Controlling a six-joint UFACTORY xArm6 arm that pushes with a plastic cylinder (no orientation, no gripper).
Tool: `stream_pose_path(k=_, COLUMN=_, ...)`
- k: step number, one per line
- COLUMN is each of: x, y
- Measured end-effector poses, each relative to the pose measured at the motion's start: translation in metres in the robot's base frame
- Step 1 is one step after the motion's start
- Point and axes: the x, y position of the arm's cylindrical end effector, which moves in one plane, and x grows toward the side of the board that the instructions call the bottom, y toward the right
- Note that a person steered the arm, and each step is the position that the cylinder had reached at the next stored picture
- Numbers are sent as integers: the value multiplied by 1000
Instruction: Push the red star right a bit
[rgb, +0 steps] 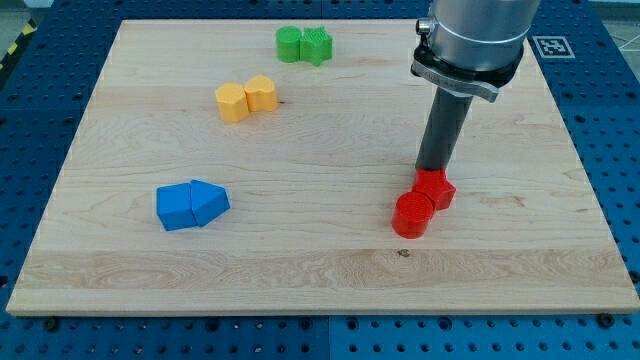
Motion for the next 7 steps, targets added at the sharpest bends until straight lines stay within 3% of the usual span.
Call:
stream_pose_path(k=2, x=-13, y=-4)
stream_pose_path(k=3, x=-14, y=-56)
stream_pose_path(k=7, x=15, y=-32)
